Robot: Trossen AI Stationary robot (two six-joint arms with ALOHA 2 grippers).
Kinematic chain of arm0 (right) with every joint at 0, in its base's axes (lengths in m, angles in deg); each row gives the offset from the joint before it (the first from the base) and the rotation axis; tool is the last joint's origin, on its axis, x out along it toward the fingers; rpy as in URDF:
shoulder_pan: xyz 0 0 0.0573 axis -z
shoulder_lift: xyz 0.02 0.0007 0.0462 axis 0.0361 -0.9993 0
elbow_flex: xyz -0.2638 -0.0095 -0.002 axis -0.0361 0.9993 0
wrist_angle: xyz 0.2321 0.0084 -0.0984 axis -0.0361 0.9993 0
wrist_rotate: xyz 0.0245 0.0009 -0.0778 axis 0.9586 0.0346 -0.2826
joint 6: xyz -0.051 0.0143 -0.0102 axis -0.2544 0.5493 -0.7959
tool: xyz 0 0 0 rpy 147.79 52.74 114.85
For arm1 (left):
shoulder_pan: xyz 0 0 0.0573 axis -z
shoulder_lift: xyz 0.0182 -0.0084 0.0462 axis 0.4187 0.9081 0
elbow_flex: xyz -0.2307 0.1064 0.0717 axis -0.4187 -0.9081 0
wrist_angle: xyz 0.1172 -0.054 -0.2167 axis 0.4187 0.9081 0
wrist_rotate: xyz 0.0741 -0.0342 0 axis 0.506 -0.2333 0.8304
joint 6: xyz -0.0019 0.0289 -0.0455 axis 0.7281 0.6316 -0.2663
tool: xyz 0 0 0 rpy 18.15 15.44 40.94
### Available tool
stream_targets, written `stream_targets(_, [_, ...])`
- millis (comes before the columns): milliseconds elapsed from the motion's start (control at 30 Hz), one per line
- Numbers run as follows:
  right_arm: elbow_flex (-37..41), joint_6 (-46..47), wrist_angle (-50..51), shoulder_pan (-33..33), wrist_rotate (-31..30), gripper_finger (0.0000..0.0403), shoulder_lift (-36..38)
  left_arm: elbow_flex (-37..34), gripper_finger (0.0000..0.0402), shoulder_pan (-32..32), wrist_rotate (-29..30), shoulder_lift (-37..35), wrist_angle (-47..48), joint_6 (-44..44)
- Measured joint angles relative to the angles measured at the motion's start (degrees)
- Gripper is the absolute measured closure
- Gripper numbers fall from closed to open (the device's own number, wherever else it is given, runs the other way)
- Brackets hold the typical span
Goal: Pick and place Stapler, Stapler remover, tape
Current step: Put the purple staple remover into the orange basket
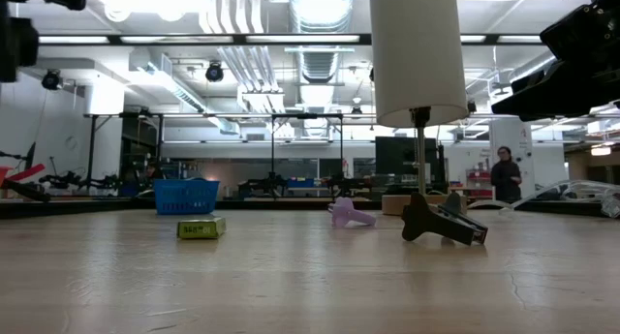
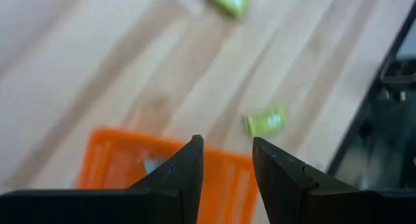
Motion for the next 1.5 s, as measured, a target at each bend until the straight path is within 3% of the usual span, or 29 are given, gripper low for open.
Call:
stream_targets(267, [0.0, 0.0, 0.0, 0.0, 0.0, 0.0394, 0.0, -0.2, 0.0268, 0.0, 16.0, 0.2, -1.4, 1.1])
stream_targets(600, [0.0, 0.0, 0.0, 0.0, 0.0, 0.0394, 0.0, -0.3, 0.0268, 0.0, 34.5, 4.8, -16.6, 16.8])
stream_targets(1033, [0.0, 0.0, 0.0, 0.0, 0.0, 0.0394, 0.0, -0.3, 0.0268, -3.3, 41.1, 17.9, -40.4, 37.5])
stream_targets(1500, [0.0, 0.0, 0.0, 0.0, 0.0, 0.0394, 0.0, -0.3, 0.0268, -10.7, 40.8, 24.2, -45.8, 38.1])
